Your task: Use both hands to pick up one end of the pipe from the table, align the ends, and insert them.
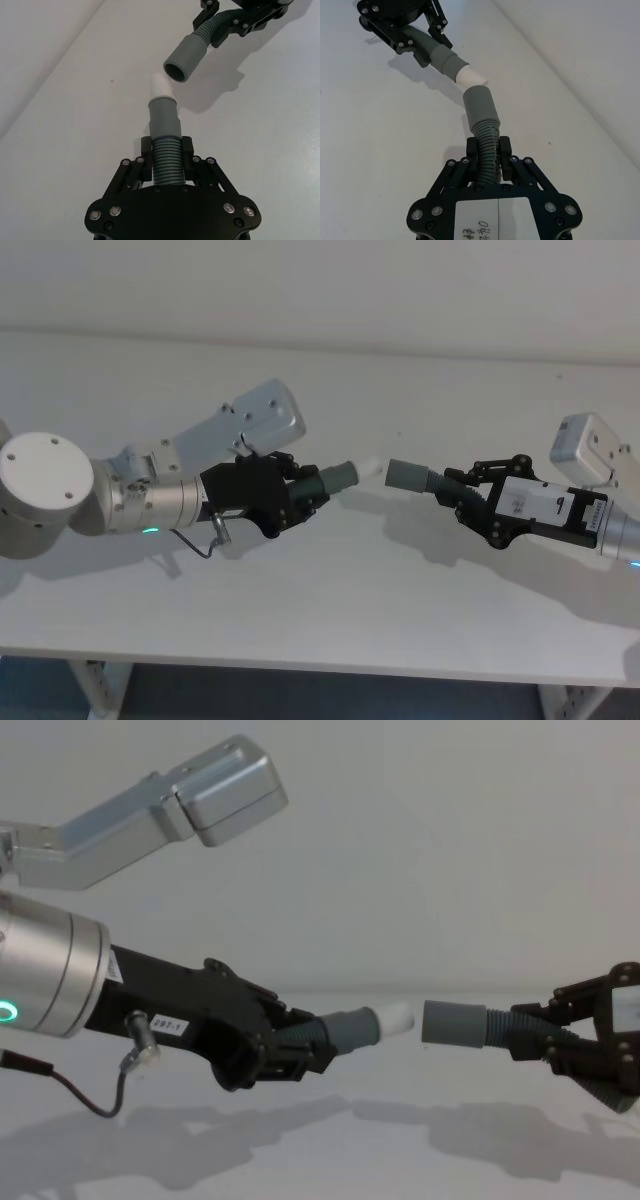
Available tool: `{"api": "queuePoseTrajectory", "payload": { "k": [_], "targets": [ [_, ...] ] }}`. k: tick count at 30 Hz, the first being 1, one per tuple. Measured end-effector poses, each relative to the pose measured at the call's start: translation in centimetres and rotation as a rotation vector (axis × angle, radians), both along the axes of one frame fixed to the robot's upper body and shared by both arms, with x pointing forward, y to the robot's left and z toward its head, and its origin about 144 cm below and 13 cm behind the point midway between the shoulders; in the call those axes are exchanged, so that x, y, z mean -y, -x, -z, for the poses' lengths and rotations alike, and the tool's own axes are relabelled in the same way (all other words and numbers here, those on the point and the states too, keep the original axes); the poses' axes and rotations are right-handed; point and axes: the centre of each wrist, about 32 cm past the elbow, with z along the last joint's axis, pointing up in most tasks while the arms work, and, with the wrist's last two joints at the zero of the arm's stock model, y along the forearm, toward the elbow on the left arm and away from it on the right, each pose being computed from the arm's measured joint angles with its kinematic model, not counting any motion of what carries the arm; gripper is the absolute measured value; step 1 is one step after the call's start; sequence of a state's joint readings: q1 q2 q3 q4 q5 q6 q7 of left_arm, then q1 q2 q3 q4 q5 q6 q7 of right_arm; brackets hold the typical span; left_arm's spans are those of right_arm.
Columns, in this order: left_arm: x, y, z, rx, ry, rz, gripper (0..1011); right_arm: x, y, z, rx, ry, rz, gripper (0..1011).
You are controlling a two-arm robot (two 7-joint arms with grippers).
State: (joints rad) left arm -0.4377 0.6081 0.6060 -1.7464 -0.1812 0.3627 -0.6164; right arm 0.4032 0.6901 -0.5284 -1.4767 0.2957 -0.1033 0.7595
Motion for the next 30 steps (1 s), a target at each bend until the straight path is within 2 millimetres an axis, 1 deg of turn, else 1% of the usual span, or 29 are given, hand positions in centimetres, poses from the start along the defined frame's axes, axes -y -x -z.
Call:
{"api": "queuePoseTrajectory", "payload": {
  "k": [30],
  "targets": [
    [0.54, -0.15, 0.2, -0.011, 0.021, 0.044, 331, 0.0, -0.1, 0.21, 0.0, -0.006, 0.01, 252]
  ]
}}
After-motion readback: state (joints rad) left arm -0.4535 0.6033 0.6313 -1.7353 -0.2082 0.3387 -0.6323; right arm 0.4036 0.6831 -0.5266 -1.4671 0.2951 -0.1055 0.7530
